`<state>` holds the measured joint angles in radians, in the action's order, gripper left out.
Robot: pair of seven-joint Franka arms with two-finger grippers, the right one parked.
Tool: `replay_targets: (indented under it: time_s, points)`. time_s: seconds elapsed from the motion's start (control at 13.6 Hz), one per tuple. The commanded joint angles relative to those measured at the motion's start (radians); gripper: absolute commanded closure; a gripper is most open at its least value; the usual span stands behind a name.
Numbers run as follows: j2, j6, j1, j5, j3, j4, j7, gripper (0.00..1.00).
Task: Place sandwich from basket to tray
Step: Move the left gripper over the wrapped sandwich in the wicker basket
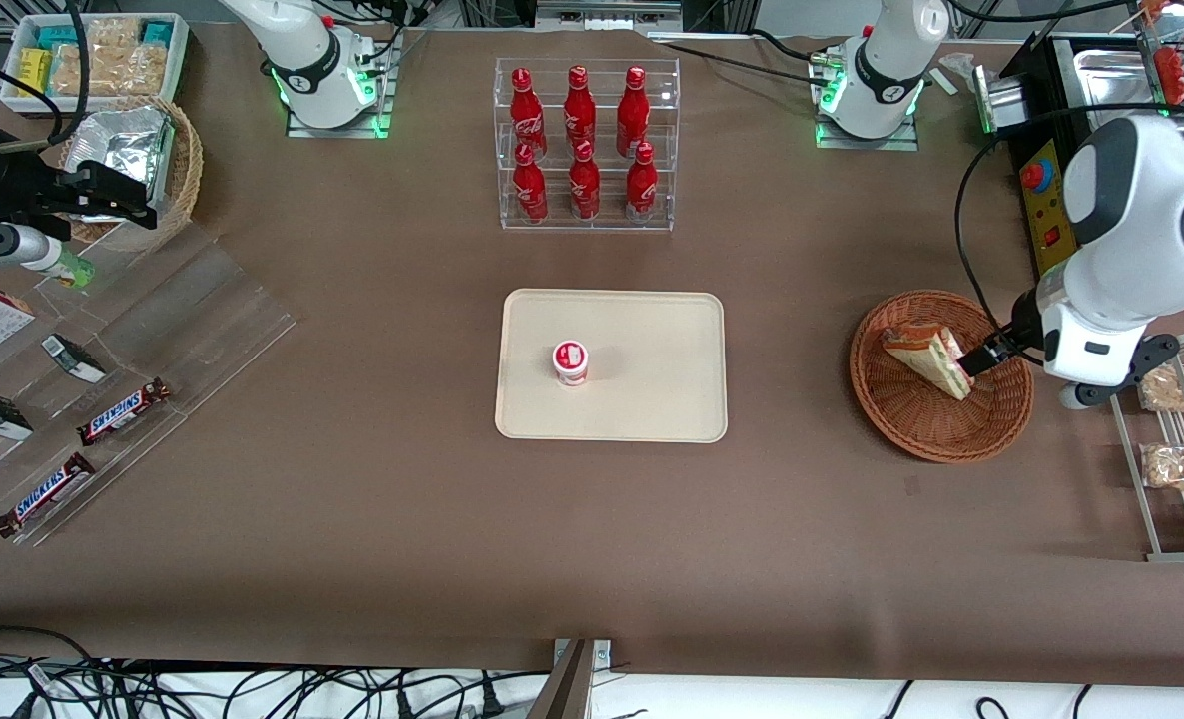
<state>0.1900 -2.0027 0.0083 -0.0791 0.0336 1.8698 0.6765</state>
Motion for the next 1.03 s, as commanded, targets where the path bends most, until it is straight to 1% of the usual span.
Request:
replay_targets:
  time_s: [0.0, 0.22, 0.59, 0.96]
  points:
    - [-0.043, -0.121, 0.028, -0.022, 0.003, 0.123, 0.067, 0.00]
    - [-0.060, -0.247, 0.047, -0.022, 0.003, 0.238, 0.080, 0.00]
    - [-0.058, -0.493, 0.047, -0.022, 0.003, 0.409, 0.117, 0.00]
    - [-0.049, -0.590, 0.050, -0.031, 0.003, 0.480, 0.118, 0.00]
